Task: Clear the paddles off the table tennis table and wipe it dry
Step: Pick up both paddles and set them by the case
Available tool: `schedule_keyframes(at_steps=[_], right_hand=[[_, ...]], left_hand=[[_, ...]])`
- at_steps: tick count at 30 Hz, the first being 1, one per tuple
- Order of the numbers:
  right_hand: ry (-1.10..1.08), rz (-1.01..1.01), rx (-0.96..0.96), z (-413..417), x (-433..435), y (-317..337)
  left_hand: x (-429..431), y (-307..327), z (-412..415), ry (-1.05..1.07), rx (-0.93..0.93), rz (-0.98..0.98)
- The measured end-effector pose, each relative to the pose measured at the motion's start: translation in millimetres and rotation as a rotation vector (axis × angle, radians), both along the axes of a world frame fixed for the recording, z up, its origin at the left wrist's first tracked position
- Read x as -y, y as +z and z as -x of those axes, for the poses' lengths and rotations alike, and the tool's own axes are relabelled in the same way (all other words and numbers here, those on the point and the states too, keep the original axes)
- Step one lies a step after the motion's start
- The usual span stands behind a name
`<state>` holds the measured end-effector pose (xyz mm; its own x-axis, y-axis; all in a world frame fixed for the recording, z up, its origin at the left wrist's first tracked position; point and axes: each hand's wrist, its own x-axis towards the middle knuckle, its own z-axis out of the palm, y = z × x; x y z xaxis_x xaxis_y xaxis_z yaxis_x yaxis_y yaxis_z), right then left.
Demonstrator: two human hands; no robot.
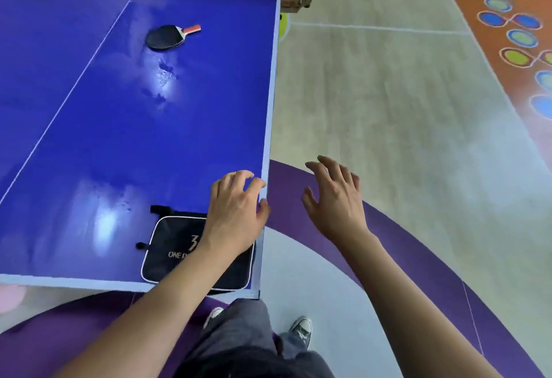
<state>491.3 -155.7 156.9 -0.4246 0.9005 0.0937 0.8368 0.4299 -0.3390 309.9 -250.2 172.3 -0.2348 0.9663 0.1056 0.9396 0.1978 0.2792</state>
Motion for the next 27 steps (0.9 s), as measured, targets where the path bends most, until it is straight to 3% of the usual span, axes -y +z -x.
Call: schedule_keyframes(at_steps=[7,27], right_hand=[[0.114,0.011,-0.043,-17,-88,10],[0.382,0.058,0.021,81,-385,30]], left_hand=[[-58,7,-31,0.143,-0.012,-0.010],[-325,0,24,0.403,-0.010,-0.113]])
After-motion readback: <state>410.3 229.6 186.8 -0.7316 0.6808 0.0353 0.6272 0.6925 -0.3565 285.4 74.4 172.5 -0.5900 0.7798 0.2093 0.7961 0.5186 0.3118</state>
